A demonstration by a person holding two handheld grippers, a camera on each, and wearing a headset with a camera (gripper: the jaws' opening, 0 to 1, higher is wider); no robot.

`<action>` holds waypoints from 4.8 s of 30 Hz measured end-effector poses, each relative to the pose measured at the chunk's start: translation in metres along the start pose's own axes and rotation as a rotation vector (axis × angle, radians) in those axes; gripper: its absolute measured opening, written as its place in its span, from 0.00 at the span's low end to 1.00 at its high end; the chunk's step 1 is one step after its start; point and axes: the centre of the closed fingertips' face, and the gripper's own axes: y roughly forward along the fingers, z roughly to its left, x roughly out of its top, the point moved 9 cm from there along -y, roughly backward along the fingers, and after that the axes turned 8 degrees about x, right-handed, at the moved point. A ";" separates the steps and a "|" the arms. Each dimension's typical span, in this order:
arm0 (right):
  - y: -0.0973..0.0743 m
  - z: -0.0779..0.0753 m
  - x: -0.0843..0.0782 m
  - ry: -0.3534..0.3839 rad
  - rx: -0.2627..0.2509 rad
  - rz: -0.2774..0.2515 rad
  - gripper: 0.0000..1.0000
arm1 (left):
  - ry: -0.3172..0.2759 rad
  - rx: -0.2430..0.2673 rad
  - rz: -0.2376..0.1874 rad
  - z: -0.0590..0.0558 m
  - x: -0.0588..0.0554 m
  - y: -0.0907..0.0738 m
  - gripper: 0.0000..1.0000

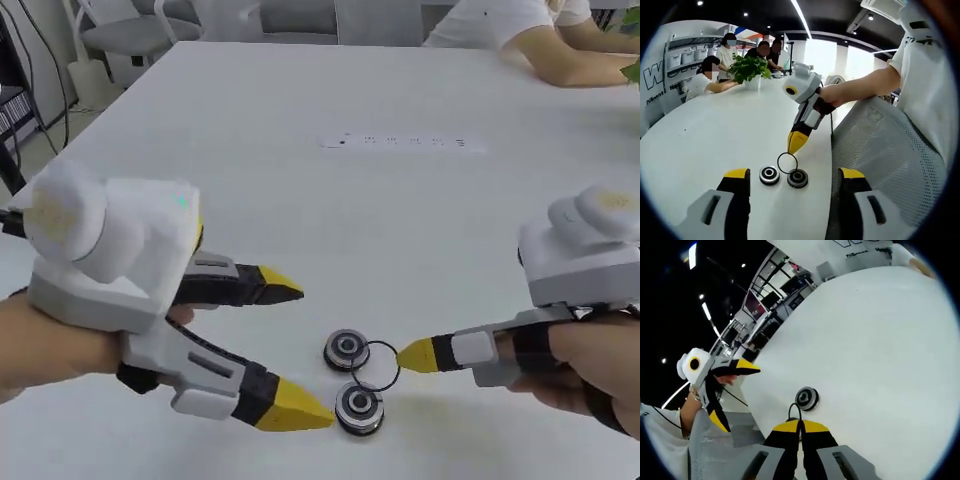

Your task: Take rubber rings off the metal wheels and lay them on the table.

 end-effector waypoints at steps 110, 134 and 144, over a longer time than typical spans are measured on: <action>0.061 0.070 0.051 -0.277 0.115 0.097 0.00 | -0.330 0.297 -0.028 -0.032 -0.071 -0.067 0.80; 0.090 0.026 0.005 -0.057 0.083 0.120 0.00 | -0.346 0.303 -0.015 -0.031 -0.074 -0.067 0.78; 0.095 0.023 0.002 -0.122 0.028 0.129 0.00 | -0.356 0.303 -0.024 -0.032 -0.074 -0.067 0.77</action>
